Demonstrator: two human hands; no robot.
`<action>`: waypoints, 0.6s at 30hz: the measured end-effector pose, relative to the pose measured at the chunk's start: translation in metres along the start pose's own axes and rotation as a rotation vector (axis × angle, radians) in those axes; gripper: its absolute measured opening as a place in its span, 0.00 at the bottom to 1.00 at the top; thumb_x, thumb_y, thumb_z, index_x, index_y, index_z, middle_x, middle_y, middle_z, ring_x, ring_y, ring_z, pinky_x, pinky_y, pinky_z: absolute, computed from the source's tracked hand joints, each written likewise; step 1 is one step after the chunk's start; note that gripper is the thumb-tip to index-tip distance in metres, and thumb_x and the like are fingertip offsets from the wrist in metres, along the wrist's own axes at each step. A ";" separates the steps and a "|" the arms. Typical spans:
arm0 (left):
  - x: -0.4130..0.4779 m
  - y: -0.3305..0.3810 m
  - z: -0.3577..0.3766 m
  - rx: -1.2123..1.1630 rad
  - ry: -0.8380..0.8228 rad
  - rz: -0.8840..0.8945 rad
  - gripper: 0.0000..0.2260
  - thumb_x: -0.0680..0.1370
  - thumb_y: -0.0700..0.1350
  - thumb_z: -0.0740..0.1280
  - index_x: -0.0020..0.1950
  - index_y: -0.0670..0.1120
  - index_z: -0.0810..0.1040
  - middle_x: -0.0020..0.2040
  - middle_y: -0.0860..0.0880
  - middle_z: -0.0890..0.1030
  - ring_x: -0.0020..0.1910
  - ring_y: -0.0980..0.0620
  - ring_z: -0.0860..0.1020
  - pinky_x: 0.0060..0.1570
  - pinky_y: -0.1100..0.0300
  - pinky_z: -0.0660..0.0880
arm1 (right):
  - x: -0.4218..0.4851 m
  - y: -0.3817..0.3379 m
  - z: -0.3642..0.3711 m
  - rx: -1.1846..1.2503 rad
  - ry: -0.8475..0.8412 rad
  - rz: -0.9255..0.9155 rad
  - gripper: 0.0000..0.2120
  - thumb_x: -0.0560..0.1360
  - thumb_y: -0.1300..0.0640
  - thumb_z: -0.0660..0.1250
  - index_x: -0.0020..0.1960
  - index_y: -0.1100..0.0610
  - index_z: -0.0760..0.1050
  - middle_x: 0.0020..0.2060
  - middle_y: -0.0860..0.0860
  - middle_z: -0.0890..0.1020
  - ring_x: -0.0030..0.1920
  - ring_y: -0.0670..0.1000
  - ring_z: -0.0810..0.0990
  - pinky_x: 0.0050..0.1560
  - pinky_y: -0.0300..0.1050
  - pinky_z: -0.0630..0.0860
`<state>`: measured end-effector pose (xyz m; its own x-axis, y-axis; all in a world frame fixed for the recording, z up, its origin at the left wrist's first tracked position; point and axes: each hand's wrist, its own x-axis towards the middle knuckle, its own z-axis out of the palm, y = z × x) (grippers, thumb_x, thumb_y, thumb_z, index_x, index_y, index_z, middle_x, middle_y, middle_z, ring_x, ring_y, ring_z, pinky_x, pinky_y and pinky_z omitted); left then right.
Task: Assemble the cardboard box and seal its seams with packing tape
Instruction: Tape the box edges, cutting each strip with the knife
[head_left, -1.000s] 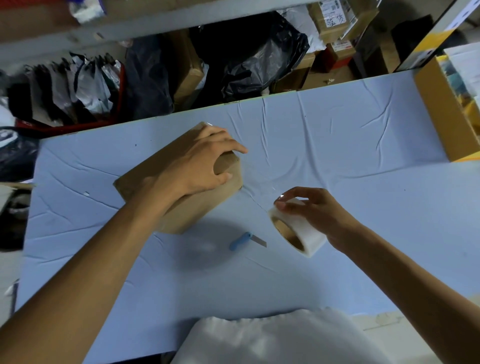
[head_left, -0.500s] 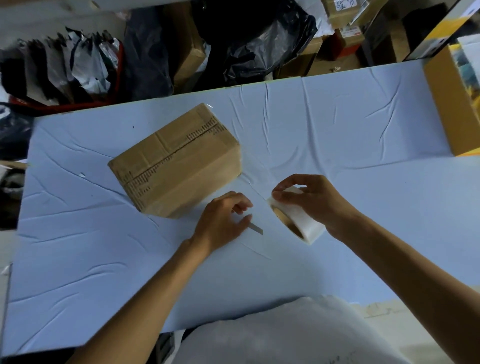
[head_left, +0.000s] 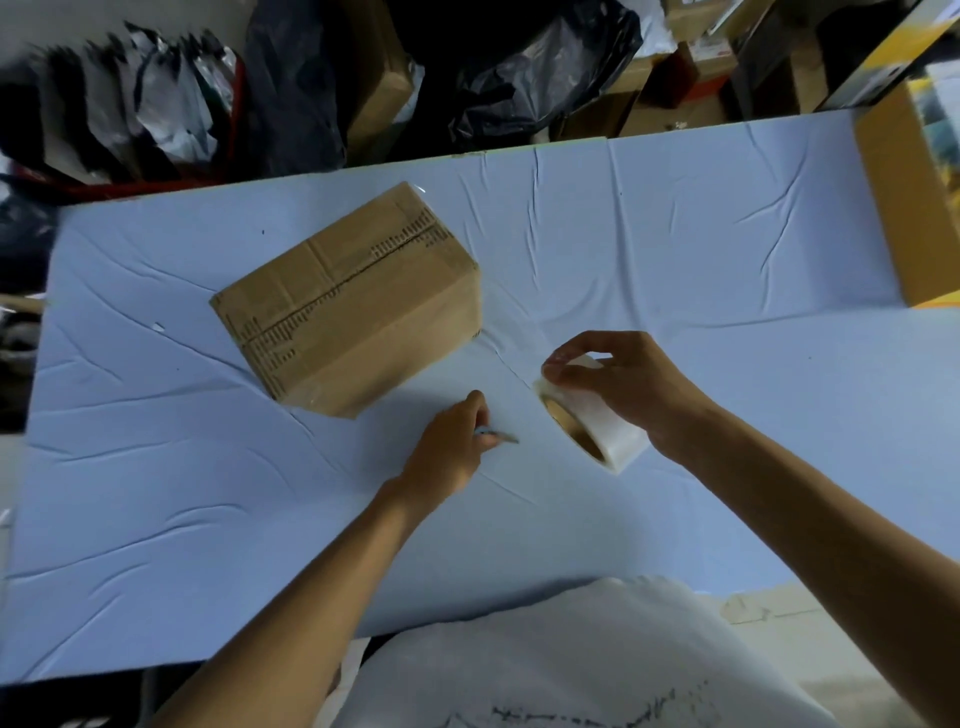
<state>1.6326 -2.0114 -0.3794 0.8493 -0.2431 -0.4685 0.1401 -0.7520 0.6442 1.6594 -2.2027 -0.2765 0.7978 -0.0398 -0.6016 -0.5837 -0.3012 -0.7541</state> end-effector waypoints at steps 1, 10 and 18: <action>-0.007 0.006 -0.012 -0.001 -0.019 0.048 0.10 0.77 0.41 0.66 0.41 0.44 0.66 0.32 0.53 0.68 0.32 0.52 0.67 0.36 0.58 0.63 | 0.000 -0.001 0.000 0.006 -0.004 -0.003 0.03 0.70 0.55 0.75 0.41 0.54 0.82 0.24 0.41 0.80 0.23 0.37 0.75 0.23 0.26 0.66; -0.043 0.083 -0.109 -0.089 0.420 0.341 0.08 0.80 0.48 0.63 0.46 0.45 0.69 0.35 0.55 0.71 0.32 0.55 0.69 0.29 0.69 0.66 | -0.002 -0.001 0.007 0.009 -0.021 -0.024 0.03 0.70 0.55 0.75 0.39 0.52 0.83 0.27 0.39 0.81 0.25 0.36 0.76 0.25 0.24 0.66; -0.021 0.086 -0.106 -0.120 0.466 0.200 0.11 0.79 0.52 0.65 0.44 0.45 0.70 0.33 0.53 0.71 0.30 0.58 0.67 0.27 0.69 0.66 | -0.002 -0.002 0.008 0.025 -0.014 -0.029 0.02 0.70 0.56 0.75 0.39 0.52 0.83 0.26 0.41 0.81 0.25 0.37 0.75 0.25 0.25 0.67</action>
<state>1.6812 -2.0059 -0.2502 0.9980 -0.0561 -0.0279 -0.0142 -0.6361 0.7715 1.6577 -2.1944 -0.2753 0.8126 -0.0177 -0.5826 -0.5637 -0.2778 -0.7779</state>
